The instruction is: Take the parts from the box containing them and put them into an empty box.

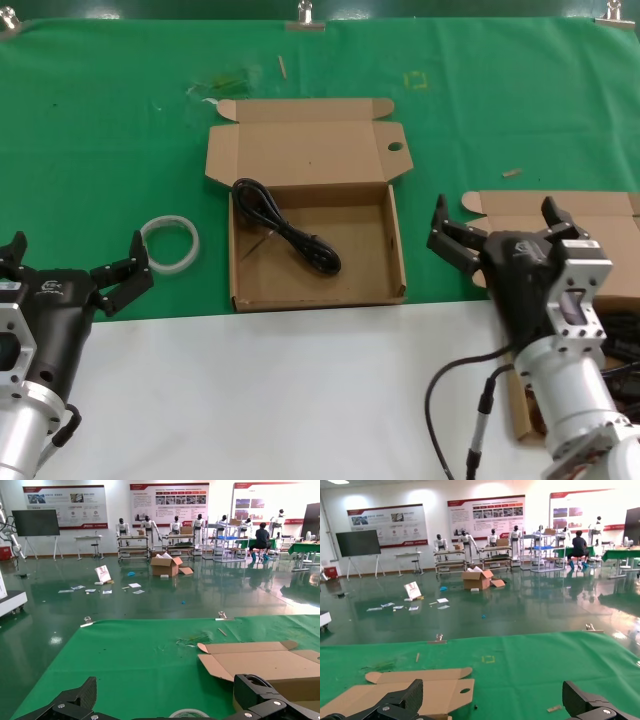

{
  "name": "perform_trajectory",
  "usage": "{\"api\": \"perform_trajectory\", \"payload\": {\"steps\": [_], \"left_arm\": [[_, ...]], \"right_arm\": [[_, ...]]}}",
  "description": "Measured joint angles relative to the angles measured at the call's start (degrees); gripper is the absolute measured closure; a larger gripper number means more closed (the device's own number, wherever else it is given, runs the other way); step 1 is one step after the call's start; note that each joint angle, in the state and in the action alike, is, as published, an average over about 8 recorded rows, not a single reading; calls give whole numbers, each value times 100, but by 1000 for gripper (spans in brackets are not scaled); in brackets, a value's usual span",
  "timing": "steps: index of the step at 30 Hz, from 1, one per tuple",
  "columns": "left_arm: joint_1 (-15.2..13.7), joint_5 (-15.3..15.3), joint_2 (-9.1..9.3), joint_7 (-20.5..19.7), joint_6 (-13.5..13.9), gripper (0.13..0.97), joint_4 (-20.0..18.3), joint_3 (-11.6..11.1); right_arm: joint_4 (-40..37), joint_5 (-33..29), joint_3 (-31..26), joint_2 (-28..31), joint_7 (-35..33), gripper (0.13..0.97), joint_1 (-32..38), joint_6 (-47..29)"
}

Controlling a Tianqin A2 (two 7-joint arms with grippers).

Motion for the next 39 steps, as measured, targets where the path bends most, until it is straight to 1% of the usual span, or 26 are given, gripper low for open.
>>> {"api": "perform_trajectory", "payload": {"steps": [6,11,39], "left_arm": [[0,0,0,0,0,132,0,0],[0,0,0,0,0,132,0,0],[0,0,0,0,0,132,0,0]], "right_arm": [[42,-423,276,0,629,129,-175,-301],[61,-610,398,0,909,129,-251,-434],[63,-632,412,0,944,129,-260,-450]]}}
